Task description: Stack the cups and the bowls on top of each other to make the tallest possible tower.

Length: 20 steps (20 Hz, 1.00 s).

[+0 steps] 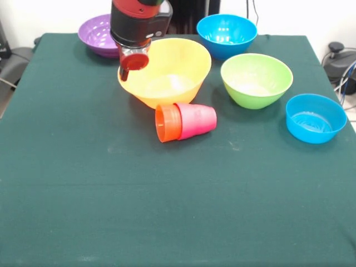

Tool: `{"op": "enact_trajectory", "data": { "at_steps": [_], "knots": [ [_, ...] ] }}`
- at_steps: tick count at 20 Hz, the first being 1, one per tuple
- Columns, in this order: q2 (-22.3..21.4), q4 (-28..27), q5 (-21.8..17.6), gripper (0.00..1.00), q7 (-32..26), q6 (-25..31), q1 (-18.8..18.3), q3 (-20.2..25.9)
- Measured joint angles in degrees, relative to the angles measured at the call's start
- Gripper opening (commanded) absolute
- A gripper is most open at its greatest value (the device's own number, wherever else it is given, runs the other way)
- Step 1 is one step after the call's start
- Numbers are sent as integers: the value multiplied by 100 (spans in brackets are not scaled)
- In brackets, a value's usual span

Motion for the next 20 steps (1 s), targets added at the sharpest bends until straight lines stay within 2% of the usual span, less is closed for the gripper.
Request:
{"op": "enact_trajectory", "data": {
  "at_steps": [14,20],
  "knots": [
    [-25,113,-30,0,0,-105,-104,143],
    [-208,147,-31,0,0,-105,-160,275]
  ]
}}
